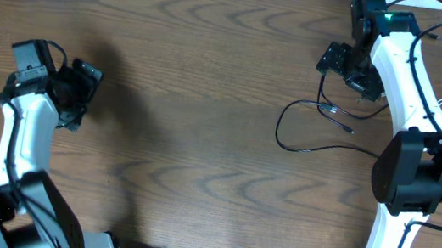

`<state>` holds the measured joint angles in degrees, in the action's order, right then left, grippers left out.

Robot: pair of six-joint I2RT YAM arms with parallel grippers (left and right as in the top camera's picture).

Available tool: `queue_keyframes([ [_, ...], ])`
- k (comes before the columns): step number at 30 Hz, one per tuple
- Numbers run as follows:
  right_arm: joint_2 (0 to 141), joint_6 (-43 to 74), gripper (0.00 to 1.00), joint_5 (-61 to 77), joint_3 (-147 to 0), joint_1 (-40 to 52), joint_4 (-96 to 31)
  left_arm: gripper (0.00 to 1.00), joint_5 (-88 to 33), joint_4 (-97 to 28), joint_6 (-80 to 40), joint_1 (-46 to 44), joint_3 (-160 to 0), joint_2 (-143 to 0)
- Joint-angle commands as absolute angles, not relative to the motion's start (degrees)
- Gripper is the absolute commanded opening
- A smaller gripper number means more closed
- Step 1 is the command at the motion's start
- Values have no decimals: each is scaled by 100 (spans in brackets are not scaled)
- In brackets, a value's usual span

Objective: Untangle cables

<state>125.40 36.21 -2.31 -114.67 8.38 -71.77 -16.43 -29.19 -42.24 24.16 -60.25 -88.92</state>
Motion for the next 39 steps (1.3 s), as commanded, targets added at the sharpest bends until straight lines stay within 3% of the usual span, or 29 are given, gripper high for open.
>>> queue_keyframes([
  [1, 12582, 3638, 99, -283, -11452, 867, -7172, 99, -1623, -2934, -4274, 2423, -5994, -8501],
  [12, 12582, 3638, 99, -283, -11452, 867, -7172, 99, -207, -2766, -4040, 1531, -5876, -8283],
  [23, 12582, 3638, 99, -281, -11452, 867, -7172, 99, 825, -390, -4038, -32, -4626, -8283],
  [32, 12582, 3638, 99, -283, -11452, 869, -7172, 100, 825, 401, -4084, -106, -3308, -8226],
  [39, 12582, 3638, 99, -281, -11452, 869, -7172, 100, 825, 1686, -4104, -106, -2062, -8051],
])
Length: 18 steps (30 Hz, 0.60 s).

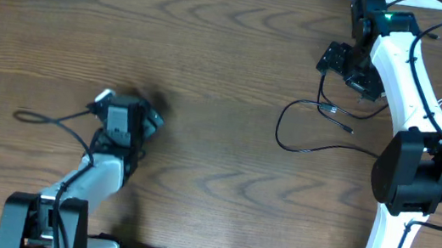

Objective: Untangle cables

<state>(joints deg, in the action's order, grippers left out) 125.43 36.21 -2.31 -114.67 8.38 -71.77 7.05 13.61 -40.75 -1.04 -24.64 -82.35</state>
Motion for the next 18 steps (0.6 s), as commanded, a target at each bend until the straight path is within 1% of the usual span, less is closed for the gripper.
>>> queue_keyframes([
  [1, 12582, 3638, 99, -281, -11452, 869, -7172, 99, 825, 1785, -4104, -106, -1946, -8009],
  [8, 12582, 3638, 99, -281, -11452, 869, -7172, 99, 976, 2029, -4101, -106, -1083, -7413],
  [13, 12582, 3638, 99, -283, -11452, 867, -7172, 100, 1020, 2587, -4104, -106, -451, -6897],
  [18, 12582, 3638, 99, -281, -11452, 867, -7170, 100, 1020, 2646, -4104, -106, -36, -6294],
])
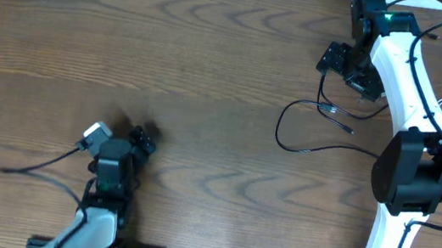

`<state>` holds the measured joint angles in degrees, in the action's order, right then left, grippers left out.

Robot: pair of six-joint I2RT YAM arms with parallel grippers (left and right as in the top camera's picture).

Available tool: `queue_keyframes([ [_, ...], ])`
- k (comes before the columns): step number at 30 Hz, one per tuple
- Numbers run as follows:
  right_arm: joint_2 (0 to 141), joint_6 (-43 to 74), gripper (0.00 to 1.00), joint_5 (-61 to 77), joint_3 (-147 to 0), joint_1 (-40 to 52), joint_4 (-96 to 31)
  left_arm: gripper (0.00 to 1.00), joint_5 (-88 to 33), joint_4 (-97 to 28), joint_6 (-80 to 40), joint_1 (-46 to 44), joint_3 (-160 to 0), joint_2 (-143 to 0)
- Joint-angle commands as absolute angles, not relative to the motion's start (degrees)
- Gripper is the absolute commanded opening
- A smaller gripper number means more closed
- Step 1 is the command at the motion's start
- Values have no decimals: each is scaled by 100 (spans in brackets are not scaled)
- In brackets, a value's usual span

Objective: Untangle cables

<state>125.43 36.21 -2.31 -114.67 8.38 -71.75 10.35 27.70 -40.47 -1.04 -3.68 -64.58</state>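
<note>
A thin black cable [287,139] lies in a loose loop on the wooden table at the right. One connector end [338,115] rests inside the loop. A straight strand runs up from the loop to my right gripper [332,63], which hangs over the table's far right and appears shut on that strand. My left gripper [142,138] is low at the near left, far from the cable, with nothing seen in it. Its fingers are too dark and small to read.
A white cable shows at the right edge behind the right arm [405,88]. The left arm's own black lead [36,166] trails over the table toward the left. The table's far edge meets a white wall.
My left arm has drawn back toward the near edge, its gripper now a little lower in the overhead view. The right arm and the black cable have not moved.
My left gripper first stood at the far left of the table, level with the cable loop. Then it was nearer the middle and closer to the front edge, and now it is folded back further. The right gripper stayed at the cable's upper end throughout.
</note>
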Motion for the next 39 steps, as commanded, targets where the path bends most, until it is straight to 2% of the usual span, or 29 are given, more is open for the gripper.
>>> queue_keyframes([
  [1, 12582, 3638, 99, -283, -11452, 867, -7170, 100, 1022, 2464, -4104, -104, -27, -6128],
  [14, 12582, 3638, 99, -283, -11452, 869, -7157, 99, 1286, -342, -3990, -106, -21, -3242],
  [20, 12582, 3638, 99, -281, -11452, 867, -7157, 99, 1269, -325, -3183, -106, -23, -2143],
  [34, 12582, 3638, 99, -281, -11452, 867, -7157, 99, 943, -364, -2381, -106, -25, 19],
  [39, 12582, 3638, 99, -281, -11452, 867, -7157, 99, 856, -377, -2379, -99, -27, -8],
])
